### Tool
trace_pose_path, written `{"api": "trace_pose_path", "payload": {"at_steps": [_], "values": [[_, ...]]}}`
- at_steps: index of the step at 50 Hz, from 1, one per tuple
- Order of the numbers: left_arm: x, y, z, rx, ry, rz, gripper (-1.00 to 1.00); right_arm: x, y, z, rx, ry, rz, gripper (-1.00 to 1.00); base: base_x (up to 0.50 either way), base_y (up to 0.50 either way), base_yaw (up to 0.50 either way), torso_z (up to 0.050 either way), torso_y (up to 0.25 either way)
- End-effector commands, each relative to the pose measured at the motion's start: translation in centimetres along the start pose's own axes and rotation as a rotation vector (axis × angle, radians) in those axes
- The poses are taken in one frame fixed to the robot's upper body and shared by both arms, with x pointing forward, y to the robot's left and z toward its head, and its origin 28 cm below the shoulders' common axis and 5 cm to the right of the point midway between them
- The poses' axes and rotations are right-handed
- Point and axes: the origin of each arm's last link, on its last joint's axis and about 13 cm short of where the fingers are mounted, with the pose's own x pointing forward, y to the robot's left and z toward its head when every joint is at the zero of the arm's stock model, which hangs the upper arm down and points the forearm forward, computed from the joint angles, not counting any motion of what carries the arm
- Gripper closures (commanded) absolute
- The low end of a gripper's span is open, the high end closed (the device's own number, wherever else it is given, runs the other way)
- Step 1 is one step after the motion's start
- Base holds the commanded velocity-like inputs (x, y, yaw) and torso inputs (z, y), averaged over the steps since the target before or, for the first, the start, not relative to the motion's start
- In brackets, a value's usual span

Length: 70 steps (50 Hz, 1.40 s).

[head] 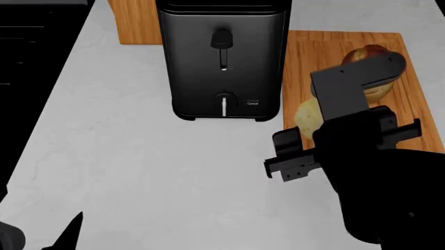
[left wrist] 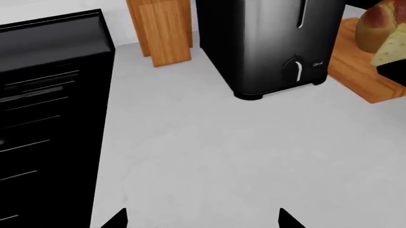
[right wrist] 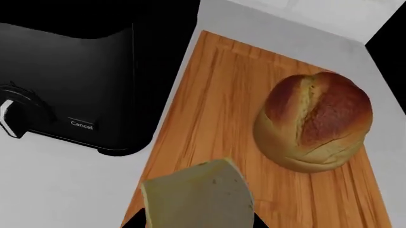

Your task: Place the bread and cheese on the cutting board.

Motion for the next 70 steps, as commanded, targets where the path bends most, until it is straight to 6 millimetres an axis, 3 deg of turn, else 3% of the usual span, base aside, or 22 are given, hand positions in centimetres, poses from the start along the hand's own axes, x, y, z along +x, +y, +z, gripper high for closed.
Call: {"api": "trace_pose_path", "payload": {"at_steps": [1, 17, 33, 34, 42, 60, 70], "values": [[0.8, 1.0, 1.2, -0.034, -0.059, 0.029, -1.00, 2.3, 0.1, 0.8, 0.003, 0.018, -0.011, 1.00, 0.00, 0.00, 0.00, 0.000, 0.000], [0.8, 1.2, 0.7, -0.043, -0.054, 0.033, -1.00, 4.5, -0.2, 0.2, 0.010, 0.065, -0.048, 1.00, 0.00, 0.00, 0.00, 0.000, 0.000], [0.8, 1.2, 0.6, -0.047, -0.053, 0.033, -1.00, 3.7, 0.0, -0.6, 0.022, 0.082, -0.040, 1.00, 0.00, 0.00, 0.00, 0.000, -0.002], [0.8, 1.2, 0.6, -0.046, -0.052, 0.034, -1.00, 3.6, 0.0, -0.5, 0.023, 0.080, -0.044, -1.00, 0.00, 0.00, 0.00, 0.000, 0.000], [0.8, 1.1, 0.6, -0.044, -0.052, 0.034, -1.00, 3.3, -0.3, -0.7, 0.040, 0.076, -0.052, -1.00, 0.00, 0.00, 0.00, 0.000, -0.001], [0.9, 1.0, 0.8, -0.042, -0.055, 0.031, -1.00, 2.0, -1.1, 0.9, 0.080, 0.041, -0.054, -1.00, 0.00, 0.00, 0.00, 0.000, 0.000], [0.8, 0.9, 1.0, -0.041, -0.059, 0.030, -1.00, 0.4, -1.3, 1.7, 0.085, 0.007, -0.047, -1.00, 0.00, 0.00, 0.00, 0.000, 0.000]]}}
